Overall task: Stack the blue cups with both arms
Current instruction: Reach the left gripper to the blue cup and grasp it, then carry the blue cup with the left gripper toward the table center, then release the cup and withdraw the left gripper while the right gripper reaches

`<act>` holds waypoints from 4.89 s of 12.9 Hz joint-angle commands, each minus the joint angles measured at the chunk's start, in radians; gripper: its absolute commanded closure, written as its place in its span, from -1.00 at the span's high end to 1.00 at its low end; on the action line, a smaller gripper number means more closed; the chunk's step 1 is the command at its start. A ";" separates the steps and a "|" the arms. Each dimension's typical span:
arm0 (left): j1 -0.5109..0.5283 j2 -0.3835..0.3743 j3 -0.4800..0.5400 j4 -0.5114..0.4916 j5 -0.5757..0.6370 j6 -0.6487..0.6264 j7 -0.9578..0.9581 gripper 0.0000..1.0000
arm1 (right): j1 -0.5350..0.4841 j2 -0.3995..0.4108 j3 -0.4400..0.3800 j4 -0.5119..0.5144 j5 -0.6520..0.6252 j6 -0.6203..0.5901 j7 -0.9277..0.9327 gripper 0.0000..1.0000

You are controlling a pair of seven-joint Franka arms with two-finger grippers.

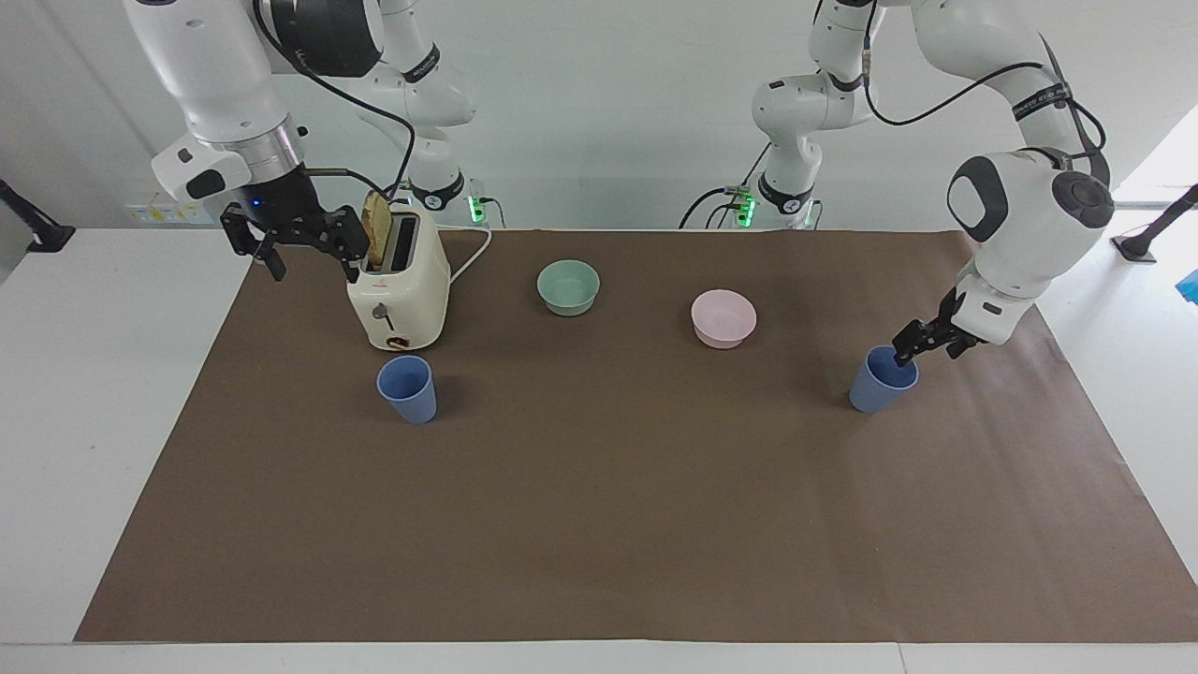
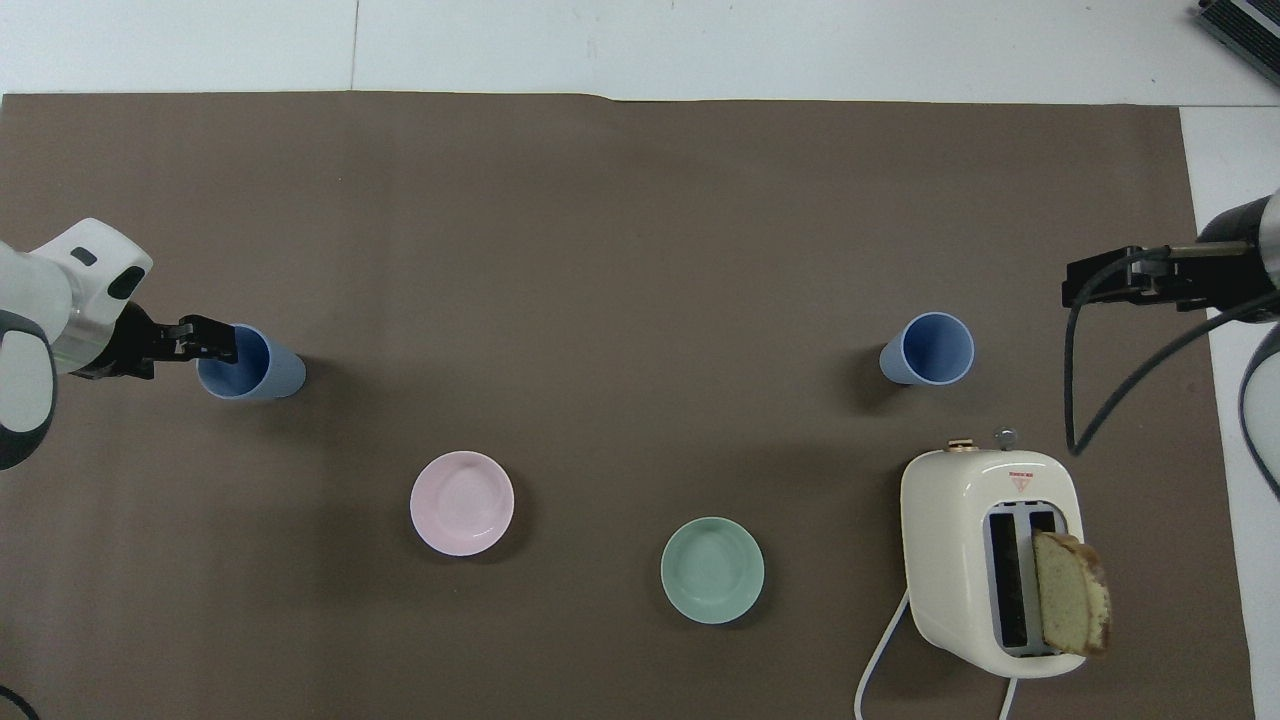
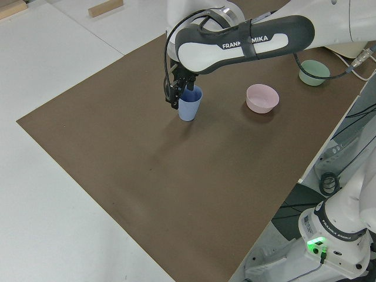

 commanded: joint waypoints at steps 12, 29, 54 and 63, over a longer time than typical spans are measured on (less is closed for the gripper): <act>0.020 0.003 -0.004 0.058 -0.074 -0.045 0.094 -1.00 | -0.012 -0.007 0.006 -0.004 0.019 -0.005 0.010 1.00; -0.374 0.070 -0.133 0.242 -0.136 0.026 -0.585 -1.00 | -0.012 -0.007 0.006 -0.004 0.019 -0.005 0.010 1.00; -0.468 0.199 -0.124 0.223 -0.016 0.094 -0.637 1.00 | -0.012 -0.007 0.006 -0.006 0.018 -0.005 0.009 1.00; -0.297 0.049 -0.122 0.228 0.065 -0.112 -0.330 1.00 | -0.012 0.030 0.003 -0.178 0.018 0.227 -0.122 1.00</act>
